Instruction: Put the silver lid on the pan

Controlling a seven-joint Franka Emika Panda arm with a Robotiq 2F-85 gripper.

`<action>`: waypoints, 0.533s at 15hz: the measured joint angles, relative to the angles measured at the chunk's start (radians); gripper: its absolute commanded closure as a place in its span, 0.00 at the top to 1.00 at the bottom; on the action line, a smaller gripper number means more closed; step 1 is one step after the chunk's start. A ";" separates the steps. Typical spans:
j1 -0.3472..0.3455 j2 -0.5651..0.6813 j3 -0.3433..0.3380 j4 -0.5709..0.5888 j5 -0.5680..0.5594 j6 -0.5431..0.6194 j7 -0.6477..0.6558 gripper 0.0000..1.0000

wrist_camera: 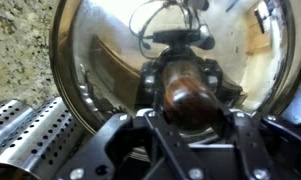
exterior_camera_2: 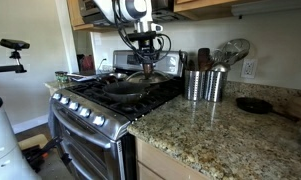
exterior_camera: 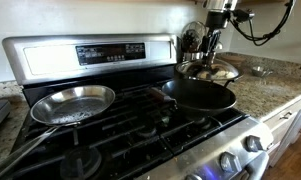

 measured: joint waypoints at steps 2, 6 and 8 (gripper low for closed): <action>0.014 0.000 0.015 -0.016 0.000 0.000 -0.016 0.19; 0.039 0.000 0.046 -0.043 0.012 0.001 -0.056 0.19; 0.051 -0.003 0.062 -0.056 0.024 0.001 -0.079 0.19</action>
